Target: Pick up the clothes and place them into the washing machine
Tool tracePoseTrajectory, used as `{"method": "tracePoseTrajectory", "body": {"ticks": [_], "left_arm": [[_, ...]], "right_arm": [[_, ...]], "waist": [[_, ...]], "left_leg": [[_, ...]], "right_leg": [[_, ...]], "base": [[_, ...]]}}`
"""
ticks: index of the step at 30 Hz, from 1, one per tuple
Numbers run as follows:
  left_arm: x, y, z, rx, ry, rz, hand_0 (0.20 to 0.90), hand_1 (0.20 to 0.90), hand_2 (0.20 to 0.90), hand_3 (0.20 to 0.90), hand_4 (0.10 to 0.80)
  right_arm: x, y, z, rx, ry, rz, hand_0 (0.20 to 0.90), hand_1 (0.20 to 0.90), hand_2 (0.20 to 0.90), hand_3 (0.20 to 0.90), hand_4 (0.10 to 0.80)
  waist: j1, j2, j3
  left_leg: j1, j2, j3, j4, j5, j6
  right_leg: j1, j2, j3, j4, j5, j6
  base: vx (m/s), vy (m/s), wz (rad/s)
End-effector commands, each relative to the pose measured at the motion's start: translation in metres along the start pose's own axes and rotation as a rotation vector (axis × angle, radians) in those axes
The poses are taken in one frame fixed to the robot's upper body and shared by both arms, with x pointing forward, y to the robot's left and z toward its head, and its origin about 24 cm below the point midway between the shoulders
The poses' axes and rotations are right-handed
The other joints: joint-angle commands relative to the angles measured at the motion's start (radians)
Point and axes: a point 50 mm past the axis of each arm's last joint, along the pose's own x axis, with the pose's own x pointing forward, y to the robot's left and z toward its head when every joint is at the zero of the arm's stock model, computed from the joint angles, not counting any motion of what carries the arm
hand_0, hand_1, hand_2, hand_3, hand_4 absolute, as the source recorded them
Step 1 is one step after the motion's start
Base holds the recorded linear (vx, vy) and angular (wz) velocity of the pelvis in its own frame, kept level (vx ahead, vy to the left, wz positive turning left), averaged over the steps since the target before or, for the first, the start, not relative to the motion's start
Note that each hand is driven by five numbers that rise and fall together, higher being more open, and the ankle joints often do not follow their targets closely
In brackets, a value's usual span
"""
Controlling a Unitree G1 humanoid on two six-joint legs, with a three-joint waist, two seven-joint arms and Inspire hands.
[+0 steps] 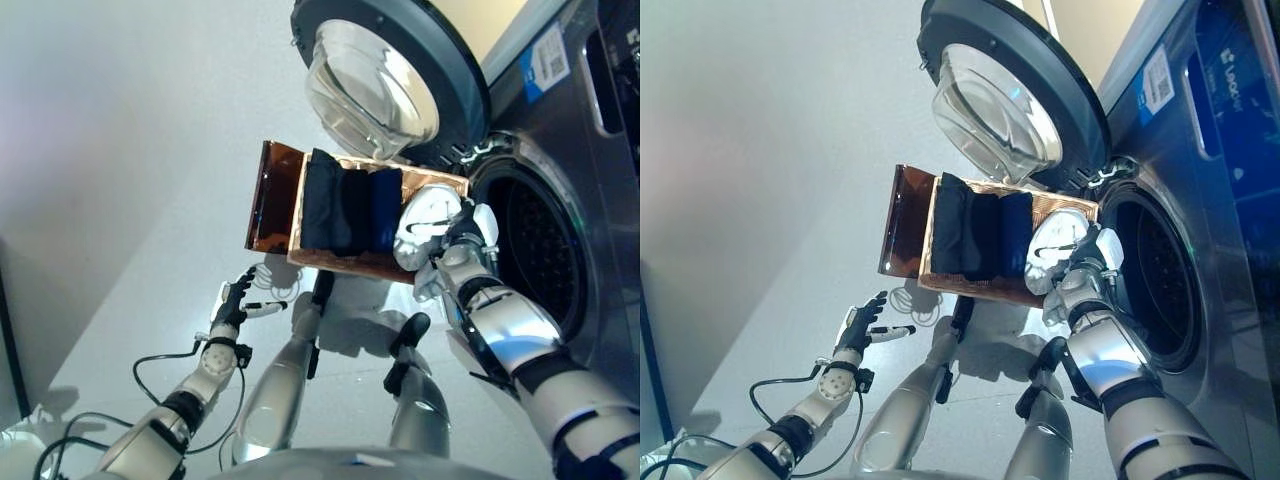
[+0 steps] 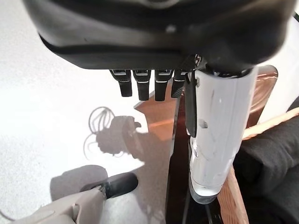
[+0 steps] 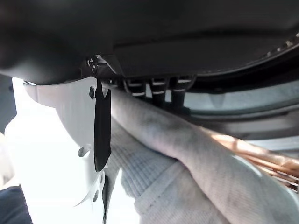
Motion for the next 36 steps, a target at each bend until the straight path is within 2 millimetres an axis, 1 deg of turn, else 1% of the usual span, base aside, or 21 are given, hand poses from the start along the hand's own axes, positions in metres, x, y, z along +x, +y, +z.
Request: {"method": "tracePoseTrajectory", "body": {"ticks": [1, 3, 6, 10, 15, 19, 23, 26, 28, 29, 31, 32, 36], "left_arm": [[0.004, 0.010, 0.010, -0.006, -0.058, 0.077, 0.900, 0.900, 0.900, 0.900, 0.800], [0.005, 0.009, 0.012, -0.007, -0.068, 0.080, 0.900, 0.900, 0.900, 0.900, 0.800], [0.005, 0.009, 0.013, -0.006, -0.072, 0.088, 0.900, 0.900, 0.900, 0.900, 0.800], [0.004, 0.009, 0.009, 0.006, -0.054, 0.100, 0.900, 0.900, 0.900, 0.900, 0.800], [0.002, 0.010, 0.005, 0.015, -0.042, 0.108, 0.900, 0.900, 0.900, 0.900, 0.800], [0.000, 0.010, 0.001, 0.016, -0.035, 0.105, 0.900, 0.900, 0.900, 0.900, 0.800], [-0.003, 0.010, -0.006, 0.024, -0.006, 0.110, 0.900, 0.900, 0.900, 0.900, 0.800], [-0.003, 0.010, -0.008, 0.019, 0.005, 0.115, 0.900, 0.900, 0.900, 0.900, 0.800], [-0.003, 0.010, -0.011, 0.019, 0.024, 0.115, 0.900, 0.900, 0.900, 0.900, 0.800], [-0.003, 0.011, -0.013, 0.025, 0.042, 0.117, 0.900, 0.900, 0.900, 0.900, 0.800], [-0.003, 0.012, -0.016, 0.028, 0.058, 0.125, 0.900, 0.900, 0.900, 0.900, 0.800], [-0.003, 0.013, -0.021, 0.025, 0.090, 0.135, 0.900, 0.900, 0.900, 0.900, 0.800], [-0.006, 0.014, -0.031, 0.017, 0.153, 0.135, 0.900, 0.900, 0.900, 0.900, 0.800]], "right_arm": [[0.011, -0.025, 0.030, -0.108, -0.122, -0.093, 0.900, 0.900, 0.900, 0.900, 0.800], [0.012, -0.029, 0.032, -0.115, -0.125, -0.115, 0.200, 0.200, 0.200, 0.200, 0.300], [0.011, -0.029, 0.034, -0.123, -0.137, -0.121, 0.200, 0.200, 0.200, 0.200, 0.300], [0.009, -0.023, 0.030, -0.138, -0.136, -0.112, 0.200, 0.200, 0.200, 0.200, 0.300], [0.009, -0.024, 0.028, -0.143, -0.129, -0.119, 0.200, 0.200, 0.200, 0.200, 0.300], [0.009, -0.024, 0.024, -0.137, -0.116, -0.121, 0.200, 0.200, 0.200, 0.200, 0.300], [0.009, -0.024, 0.013, -0.137, -0.093, -0.120, 0.200, 0.200, 0.200, 0.200, 0.300], [0.009, -0.024, 0.012, -0.119, -0.093, -0.120, 0.200, 0.200, 0.200, 0.200, 0.300], [0.008, -0.021, 0.008, -0.106, -0.087, -0.109, 0.200, 0.200, 0.200, 0.200, 0.300], [0.006, -0.016, 0.004, -0.095, -0.082, -0.092, 0.200, 0.200, 0.200, 0.200, 0.300], [0.005, -0.014, 0.002, -0.084, -0.081, -0.086, 0.200, 0.200, 0.200, 0.200, 0.300], [0.001, -0.006, -0.003, -0.052, -0.075, -0.053, 0.200, 0.200, 0.200, 0.200, 0.300], [-0.006, 0.007, -0.019, 0.037, -0.042, 0.018, 0.200, 0.200, 0.200, 0.200, 0.300]], "waist": [[0.024, 0.008, 0.039], [0.025, 0.015, 0.044], [0.022, 0.021, 0.047], [0.014, 0.020, 0.044], [0.009, 0.023, 0.040], [0.002, 0.027, 0.038], [-0.009, 0.024, 0.032], [-0.019, 0.023, 0.031], [-0.030, 0.019, 0.026], [-0.037, 0.016, 0.020], [-0.043, 0.012, 0.016], [-0.056, 0.003, 0.003], [-0.083, -0.009, -0.024]], "left_leg": [[-0.178, -0.034, 0.004, 0.308, -0.211, -0.069], [-0.184, -0.034, 0.006, 0.313, -0.210, -0.068], [-0.189, -0.033, 0.009, 0.318, -0.209, -0.068], [-0.183, -0.031, 0.014, 0.322, -0.211, -0.068], [-0.169, -0.029, 0.018, 0.312, -0.209, -0.069], [-0.149, -0.026, 0.027, 0.298, -0.204, -0.070], [-0.126, -0.025, 0.036, 0.296, -0.208, -0.070], [-0.109, -0.023, 0.047, 0.291, -0.208, -0.070], [-0.089, -0.020, 0.052, 0.282, -0.208, -0.070], [-0.077, -0.019, 0.056, 0.277, -0.208, -0.071], [-0.066, -0.017, 0.061, 0.273, -0.208, -0.071], [-0.044, -0.017, 0.069, 0.269, -0.213, -0.070], [0.012, -0.016, 0.082, 0.252, -0.219, -0.067]], "right_leg": [[0.055, -0.027, 0.018, -0.017, 0.003, -0.019], [0.046, -0.029, 0.020, -0.007, 0.000, -0.020], [0.032, -0.031, 0.026, 0.009, -0.005, -0.024], [0.029, -0.031, 0.036, 0.013, -0.005, -0.025], [0.037, -0.032, 0.042, 0.002, 0.001, -0.023], [0.050, -0.033, 0.047, -0.012, 0.007, -0.021], [0.076, -0.032, 0.057, -0.033, 0.018, -0.017], [0.095, -0.032, 0.060, -0.051, 0.028, -0.014], [0.113, -0.031, 0.063, -0.069, 0.036, -0.010], [0.126, -0.030, 0.068, -0.081, 0.041, -0.009], [0.136, -0.029, 0.070, -0.091, 0.046, -0.008], [0.157, -0.030, 0.077, -0.110, 0.059, -0.005], [0.207, -0.032, 0.092, -0.148, 0.080, 0.003]], "base": [[-0.023, 0.037, 0.14], [-0.024, 0.034, 0.10], [-0.011, 0.031, 0.01], [-0.004, 0.027, 0.01], [-0.005, 0.012, -0.01], [-0.003, 0.014, -0.01], [-0.003, 0.007, -0.10], [-0.007, 0.005, -0.12], [0.015, 0.001, -0.11], [0.033, 0.000, -0.10], [0.031, -0.005, -0.10], [0.036, -0.019, -0.14], [0.025, -0.009, -0.16]]}}
